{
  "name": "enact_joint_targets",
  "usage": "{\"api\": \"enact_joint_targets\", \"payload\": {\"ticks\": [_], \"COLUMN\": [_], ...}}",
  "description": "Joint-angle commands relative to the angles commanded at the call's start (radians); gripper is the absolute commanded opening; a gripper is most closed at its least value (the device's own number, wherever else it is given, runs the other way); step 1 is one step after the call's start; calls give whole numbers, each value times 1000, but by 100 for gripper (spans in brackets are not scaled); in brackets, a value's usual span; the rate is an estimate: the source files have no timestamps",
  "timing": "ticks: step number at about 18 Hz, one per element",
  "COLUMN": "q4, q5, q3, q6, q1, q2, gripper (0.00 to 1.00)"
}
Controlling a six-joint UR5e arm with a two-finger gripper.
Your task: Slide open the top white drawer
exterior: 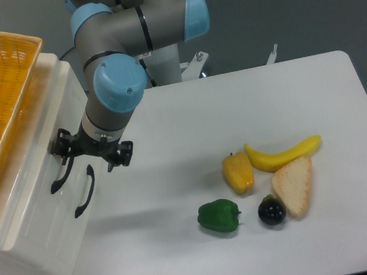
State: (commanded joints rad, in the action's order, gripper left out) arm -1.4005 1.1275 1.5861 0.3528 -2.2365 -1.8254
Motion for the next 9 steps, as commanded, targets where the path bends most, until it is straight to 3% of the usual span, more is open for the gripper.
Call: {"api": "enact_joint_targets", "payload": {"ticks": [9], "q4": [2], "q5": [3], "q3": [0], "q6": [0], "q1": [0], "q2": [-6], "gripper": [100]}}
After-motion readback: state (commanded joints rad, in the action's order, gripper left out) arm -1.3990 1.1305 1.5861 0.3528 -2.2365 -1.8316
